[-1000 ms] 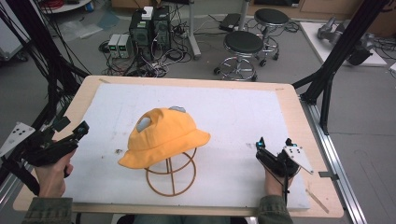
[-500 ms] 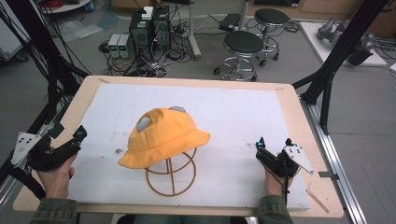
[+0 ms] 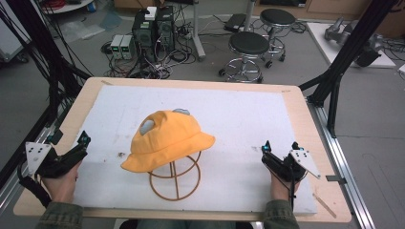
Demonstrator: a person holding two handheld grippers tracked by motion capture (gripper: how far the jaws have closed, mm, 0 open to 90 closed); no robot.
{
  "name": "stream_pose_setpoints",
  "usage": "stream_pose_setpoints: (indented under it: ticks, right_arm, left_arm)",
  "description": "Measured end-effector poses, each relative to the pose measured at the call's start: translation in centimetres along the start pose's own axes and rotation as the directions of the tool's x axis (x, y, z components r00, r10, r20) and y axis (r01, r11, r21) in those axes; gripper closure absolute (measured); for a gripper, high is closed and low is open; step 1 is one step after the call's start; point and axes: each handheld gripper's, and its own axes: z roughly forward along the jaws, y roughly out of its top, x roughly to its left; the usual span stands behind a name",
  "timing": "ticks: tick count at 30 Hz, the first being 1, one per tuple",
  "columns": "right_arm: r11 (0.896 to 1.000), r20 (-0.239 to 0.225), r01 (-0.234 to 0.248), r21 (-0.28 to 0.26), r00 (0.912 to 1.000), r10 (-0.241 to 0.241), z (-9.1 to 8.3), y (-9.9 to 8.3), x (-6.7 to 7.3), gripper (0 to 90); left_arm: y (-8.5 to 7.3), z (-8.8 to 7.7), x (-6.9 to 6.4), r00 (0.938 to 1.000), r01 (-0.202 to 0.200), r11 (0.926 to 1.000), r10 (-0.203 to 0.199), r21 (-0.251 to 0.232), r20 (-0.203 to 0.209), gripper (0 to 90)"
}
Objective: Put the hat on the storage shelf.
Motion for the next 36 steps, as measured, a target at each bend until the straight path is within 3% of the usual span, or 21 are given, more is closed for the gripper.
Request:
stream_pose_setpoints:
  ticks: [4,7,12,17,27,36]
  right_arm:
    - [1.000,0.001,0.007,0.002,1.0000,-0.007,0.0,-0.1,0.1,4.3]
    - [1.000,0.002,0.006,0.004,1.0000,-0.006,0.1,-0.1,0.1,4.3]
    - [1.000,-0.002,0.019,-0.003,0.9998,-0.019,0.2,-0.1,-0.1,4.4]
    - [1.000,-0.007,-0.003,0.010,1.0000,0.003,0.4,-0.1,-0.2,4.4]
    - [1.000,-0.011,0.014,0.006,0.9998,-0.014,0.5,-0.1,-0.1,4.4]
    - [1.000,-0.020,-0.001,0.021,0.9998,0.002,0.6,-0.1,-0.1,4.4]
  left_arm:
    - [-0.9,-0.1,0.2,0.9998,0.011,0.9999,-0.011,-0.012,-0.014,20.2]
    - [-1.5,0.2,0.4,0.9995,0.030,0.9995,-0.030,0.011,-0.004,21.9]
    - [-2.3,0.6,0.6,0.9998,0.009,0.9997,-0.009,0.024,-0.016,21.9]
    - [-2.4,0.7,0.8,0.9995,0.017,0.9994,-0.016,0.031,-0.026,22.0]
    - [-2.6,0.5,0.9,0.9986,0.039,0.9990,-0.038,0.021,-0.036,22.8]
    - [-2.7,0.5,1.1,0.9975,0.060,0.9979,-0.059,0.025,-0.039,24.5]
